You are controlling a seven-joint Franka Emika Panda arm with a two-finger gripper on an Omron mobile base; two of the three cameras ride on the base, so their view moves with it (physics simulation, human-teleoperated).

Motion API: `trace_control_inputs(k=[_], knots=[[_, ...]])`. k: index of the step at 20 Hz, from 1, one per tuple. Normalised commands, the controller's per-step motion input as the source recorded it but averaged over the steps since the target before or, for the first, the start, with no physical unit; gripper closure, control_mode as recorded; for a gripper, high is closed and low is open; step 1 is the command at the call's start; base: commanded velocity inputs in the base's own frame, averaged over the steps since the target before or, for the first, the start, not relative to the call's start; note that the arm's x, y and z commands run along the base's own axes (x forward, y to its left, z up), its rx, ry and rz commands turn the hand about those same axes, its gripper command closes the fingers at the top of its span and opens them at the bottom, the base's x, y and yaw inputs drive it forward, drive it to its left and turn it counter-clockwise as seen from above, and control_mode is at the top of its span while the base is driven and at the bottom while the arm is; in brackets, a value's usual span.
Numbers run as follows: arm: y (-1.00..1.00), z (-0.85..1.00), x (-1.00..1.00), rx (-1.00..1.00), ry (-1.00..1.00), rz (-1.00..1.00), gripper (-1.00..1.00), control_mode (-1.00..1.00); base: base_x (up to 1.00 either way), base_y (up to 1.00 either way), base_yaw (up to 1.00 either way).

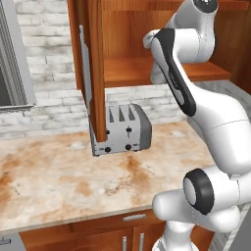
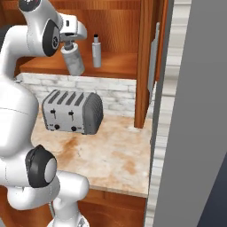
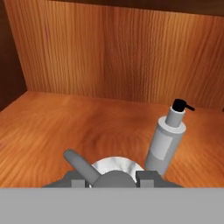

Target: Pick up the soap dispenser and soap dispenser from the sink, and place them back in the cabinet, and close the cabinet doors.

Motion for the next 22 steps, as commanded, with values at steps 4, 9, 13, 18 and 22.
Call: trace_control_inputs(k=[4,9,13,18,22], knots=[[0.06,0.00,0.26,0.00,0.00,0.00,1.00,-1.00,0.00,0.00,0.00],[0.09,-0.01,0.21,0.00,0.00,0.00,1.00,-1.00,0.00,0.00,0.00],[0.06,-0.06,0.27,0.00,-0.02,0.00,1.00,-1.00,0.00,0.00,0.00],[0.02,-0.09,0.31,0.00,-0.04,0.00,1.00,-1.00,0.00,0.00,0.00],[0.00,-0.07,0.32,0.00,-0.04,0.00,1.00,-1.00,0.00,0.00,0.00]])
